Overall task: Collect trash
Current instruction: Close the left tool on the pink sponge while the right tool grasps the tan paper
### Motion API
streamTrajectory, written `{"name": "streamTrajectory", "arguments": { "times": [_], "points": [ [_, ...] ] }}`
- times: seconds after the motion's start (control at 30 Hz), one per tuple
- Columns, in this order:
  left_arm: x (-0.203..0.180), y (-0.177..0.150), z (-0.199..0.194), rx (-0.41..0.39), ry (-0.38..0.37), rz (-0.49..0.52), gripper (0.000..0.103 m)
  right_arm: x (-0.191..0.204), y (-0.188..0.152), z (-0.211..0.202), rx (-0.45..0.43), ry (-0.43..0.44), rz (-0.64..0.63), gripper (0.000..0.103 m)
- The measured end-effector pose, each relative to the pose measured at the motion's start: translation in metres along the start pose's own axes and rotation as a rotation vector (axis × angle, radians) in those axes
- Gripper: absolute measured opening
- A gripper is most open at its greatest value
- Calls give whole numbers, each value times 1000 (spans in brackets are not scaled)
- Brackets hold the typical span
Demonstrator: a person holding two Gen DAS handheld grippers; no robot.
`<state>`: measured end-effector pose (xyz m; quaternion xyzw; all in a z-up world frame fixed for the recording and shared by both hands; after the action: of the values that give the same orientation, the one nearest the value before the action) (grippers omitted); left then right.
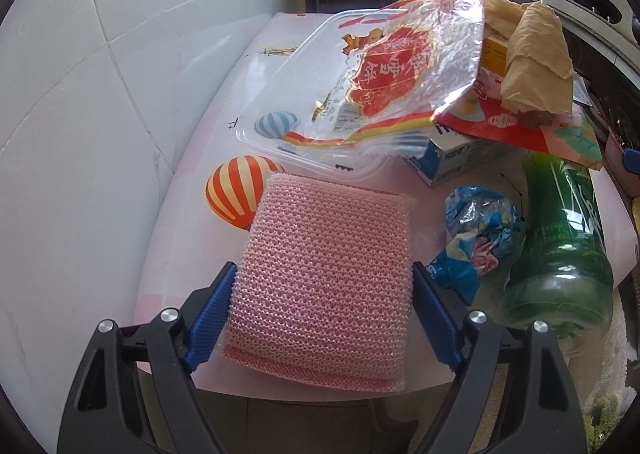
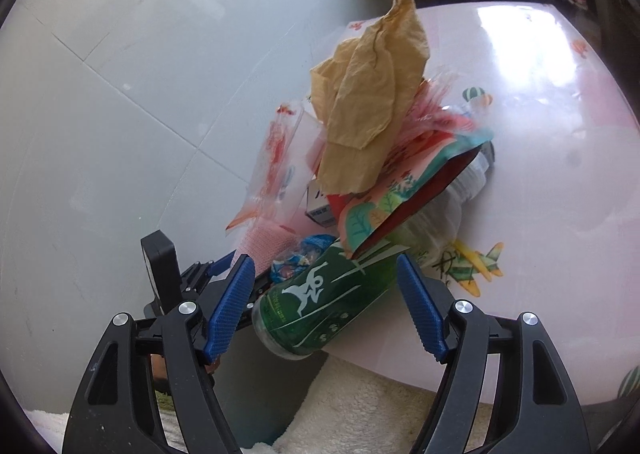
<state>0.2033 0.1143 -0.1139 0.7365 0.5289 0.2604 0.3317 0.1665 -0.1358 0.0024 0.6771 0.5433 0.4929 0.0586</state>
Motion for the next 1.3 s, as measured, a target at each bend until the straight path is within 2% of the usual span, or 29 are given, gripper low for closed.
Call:
{"name": "streamTrajectory", "arguments": {
  "times": [0.17, 0.23, 0.37, 0.5, 0.6, 0.67, 0.77, 0.9, 1.07, 1.27, 1.3],
  "points": [
    [5, -3, -16, -15, 15, -43, 80, -16, 38, 1, -95, -31, 8, 75],
    [6, -4, -22, -25, 14, -61, 80, -24, 60, 4, -149, -69, 2, 82],
    [8, -5, -35, -49, 0, -105, 80, -32, 102, 15, -246, -149, -94, 83],
    [13, -8, -49, -62, -28, -162, 80, -29, 127, 35, -282, -191, -302, 83],
    [17, -9, -59, -67, -47, -194, 80, -12, 131, 39, -315, -162, -578, 96],
    [19, -10, -64, -63, -56, -212, 80, -3, 127, 46, -289, -117, -731, 96],
    [18, -9, -66, -61, -62, -225, 80, 0, 122, 62, -198, -34, -846, 96],
    [20, -7, -69, -69, -71, -232, 80, -3, 112, 84, -78, -44, -946, 96],
    [20, -6, -80, -94, -84, -242, 80, -10, 102, 91, 6, -65, -955, 95],
    [22, -6, -93, -125, -92, -261, 80, -12, 96, 86, 24, -65, -910, 66],
    [23, -6, -97, -130, -89, -263, 80, -13, 95, 85, 27, -63, -905, 58]
  ]
}}
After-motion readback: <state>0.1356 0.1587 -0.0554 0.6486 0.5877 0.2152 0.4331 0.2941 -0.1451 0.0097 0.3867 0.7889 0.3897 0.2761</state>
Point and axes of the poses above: each gripper's, at about its wrist camera, not at the fingertips, and z roughly the way its jaws point, x to its left, y to its top, the point moved 7 cm from there along z, roughly the way its jaws point, and after that the axes turned 15 degrees about -x, right-handed, at the moved point
